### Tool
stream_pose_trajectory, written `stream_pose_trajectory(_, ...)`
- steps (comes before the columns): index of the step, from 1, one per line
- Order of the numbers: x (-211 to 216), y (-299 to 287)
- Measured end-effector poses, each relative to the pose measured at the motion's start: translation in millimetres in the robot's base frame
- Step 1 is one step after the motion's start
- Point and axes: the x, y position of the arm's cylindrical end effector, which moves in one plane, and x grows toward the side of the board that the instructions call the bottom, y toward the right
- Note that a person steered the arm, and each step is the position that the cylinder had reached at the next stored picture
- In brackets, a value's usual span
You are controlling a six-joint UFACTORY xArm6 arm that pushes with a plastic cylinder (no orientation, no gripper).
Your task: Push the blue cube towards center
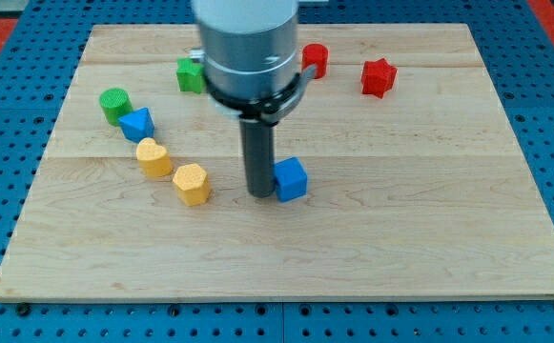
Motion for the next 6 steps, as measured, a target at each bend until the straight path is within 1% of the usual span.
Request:
stream_pose_trajectory(1,19,-7)
stream_pose_trajectory(2,41,21)
stream_pose_trajectory(3,14,58)
stream_pose_trajectory(4,-23,50)
stream_pose_trajectory(5,-29,36)
stream_pose_trajectory(6,-77,61)
